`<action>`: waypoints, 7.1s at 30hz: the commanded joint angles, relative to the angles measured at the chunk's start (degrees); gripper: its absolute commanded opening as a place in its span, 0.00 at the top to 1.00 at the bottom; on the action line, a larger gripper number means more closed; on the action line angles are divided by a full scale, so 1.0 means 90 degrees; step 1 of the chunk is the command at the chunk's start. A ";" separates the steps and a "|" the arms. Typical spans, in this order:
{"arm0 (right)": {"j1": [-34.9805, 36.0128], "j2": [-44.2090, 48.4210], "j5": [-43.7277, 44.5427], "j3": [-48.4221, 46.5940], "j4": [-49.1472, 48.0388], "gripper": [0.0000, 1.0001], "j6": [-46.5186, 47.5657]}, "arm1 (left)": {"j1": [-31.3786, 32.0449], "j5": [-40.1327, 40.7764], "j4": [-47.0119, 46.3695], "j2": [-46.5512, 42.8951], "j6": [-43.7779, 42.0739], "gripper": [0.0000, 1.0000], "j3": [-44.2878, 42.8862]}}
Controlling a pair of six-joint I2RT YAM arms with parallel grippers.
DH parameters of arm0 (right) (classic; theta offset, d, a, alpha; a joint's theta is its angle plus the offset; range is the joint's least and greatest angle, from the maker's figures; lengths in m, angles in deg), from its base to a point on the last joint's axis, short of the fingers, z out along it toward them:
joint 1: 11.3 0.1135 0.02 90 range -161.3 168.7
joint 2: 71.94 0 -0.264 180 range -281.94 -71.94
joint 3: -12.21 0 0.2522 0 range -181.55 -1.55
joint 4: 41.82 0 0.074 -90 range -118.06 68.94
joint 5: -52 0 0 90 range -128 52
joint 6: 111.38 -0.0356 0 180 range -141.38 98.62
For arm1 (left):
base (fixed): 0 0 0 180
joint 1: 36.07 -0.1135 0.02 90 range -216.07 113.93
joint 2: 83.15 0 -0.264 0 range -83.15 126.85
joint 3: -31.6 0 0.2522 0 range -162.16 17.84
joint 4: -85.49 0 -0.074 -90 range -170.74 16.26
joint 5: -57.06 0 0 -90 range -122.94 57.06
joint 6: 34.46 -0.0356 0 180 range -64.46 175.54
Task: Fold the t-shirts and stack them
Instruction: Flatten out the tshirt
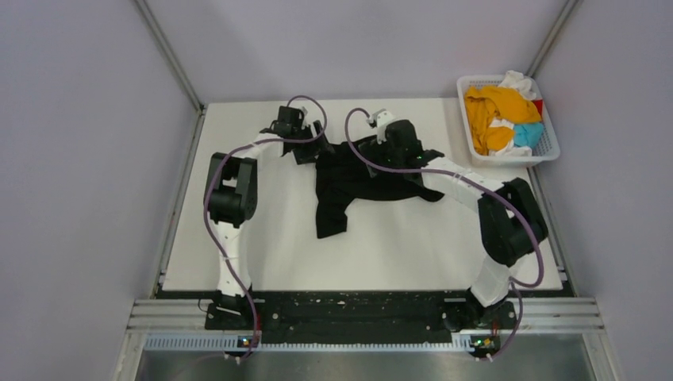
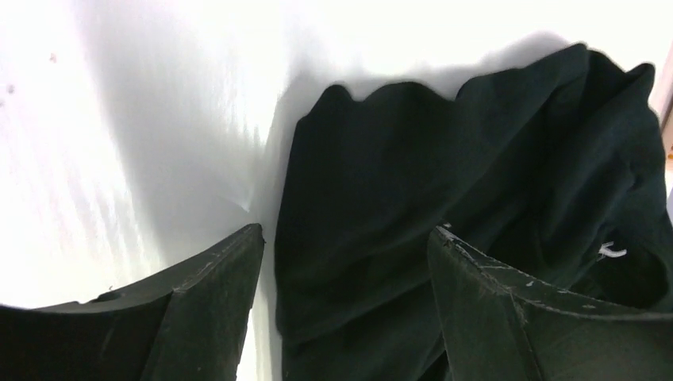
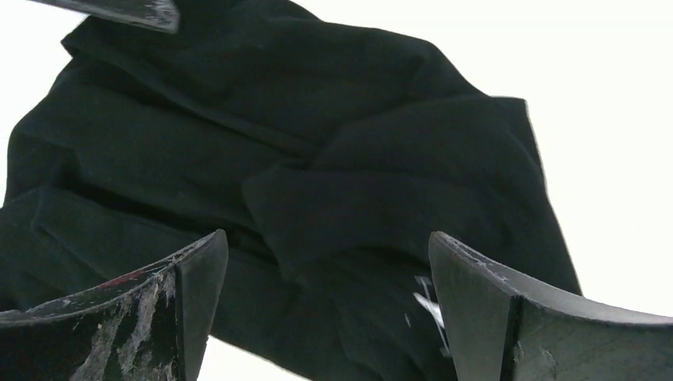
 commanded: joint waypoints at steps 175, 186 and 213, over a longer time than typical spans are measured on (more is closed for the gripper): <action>-0.1797 0.2022 0.0661 0.1265 -0.0561 0.01 -0.1915 | -0.2486 0.3493 0.1410 -0.2773 0.1645 0.35 0.3646; -0.1792 0.2219 0.0991 0.1422 -0.0613 0.01 -0.1918 | -0.2476 0.2938 0.1677 -0.3044 0.1518 0.50 0.4081; 0.0738 0.2457 -0.0317 0.1919 0.3956 0.02 -0.2669 | -0.2476 0.2913 0.1294 -0.4294 0.1237 1.00 0.4679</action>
